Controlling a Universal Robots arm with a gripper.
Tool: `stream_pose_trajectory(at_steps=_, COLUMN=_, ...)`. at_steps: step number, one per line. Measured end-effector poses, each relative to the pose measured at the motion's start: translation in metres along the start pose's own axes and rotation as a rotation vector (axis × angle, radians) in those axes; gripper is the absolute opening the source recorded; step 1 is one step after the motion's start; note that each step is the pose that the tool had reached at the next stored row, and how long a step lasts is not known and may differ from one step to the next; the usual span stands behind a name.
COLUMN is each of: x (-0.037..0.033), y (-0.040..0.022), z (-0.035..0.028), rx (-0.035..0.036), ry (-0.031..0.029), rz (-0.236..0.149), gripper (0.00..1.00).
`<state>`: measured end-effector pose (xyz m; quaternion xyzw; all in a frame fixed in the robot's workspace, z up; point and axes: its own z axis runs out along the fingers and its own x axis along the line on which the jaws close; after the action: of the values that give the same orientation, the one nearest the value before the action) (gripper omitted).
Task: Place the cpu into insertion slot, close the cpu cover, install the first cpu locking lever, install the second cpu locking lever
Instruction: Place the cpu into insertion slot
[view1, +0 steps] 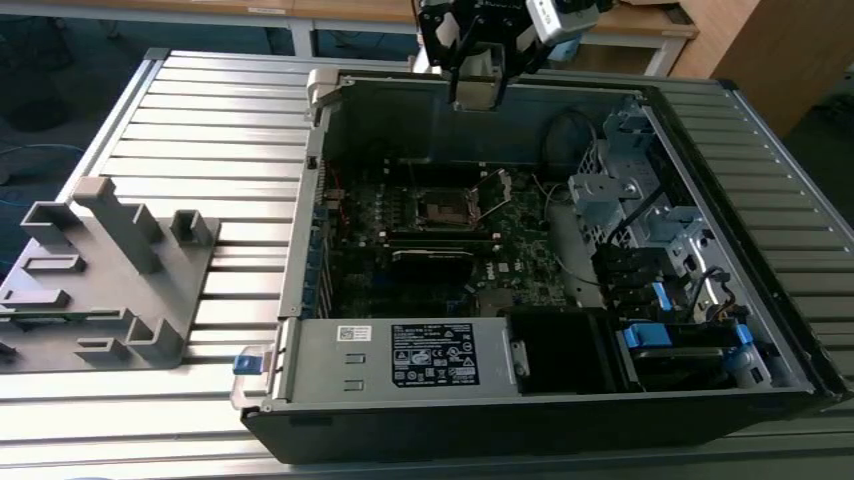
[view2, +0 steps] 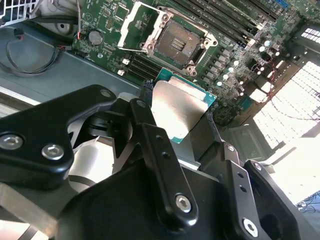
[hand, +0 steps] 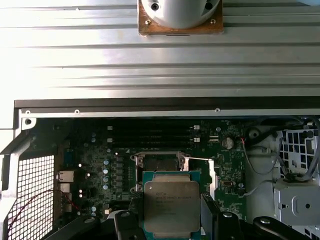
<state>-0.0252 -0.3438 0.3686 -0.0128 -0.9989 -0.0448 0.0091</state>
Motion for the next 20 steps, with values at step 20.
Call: stream_pose_trajectory(at_steps=20, x=-0.0001, y=-0.0005, z=0.0057, rx=-0.0001, ry=0.0, rz=0.0, gripper=0.54)
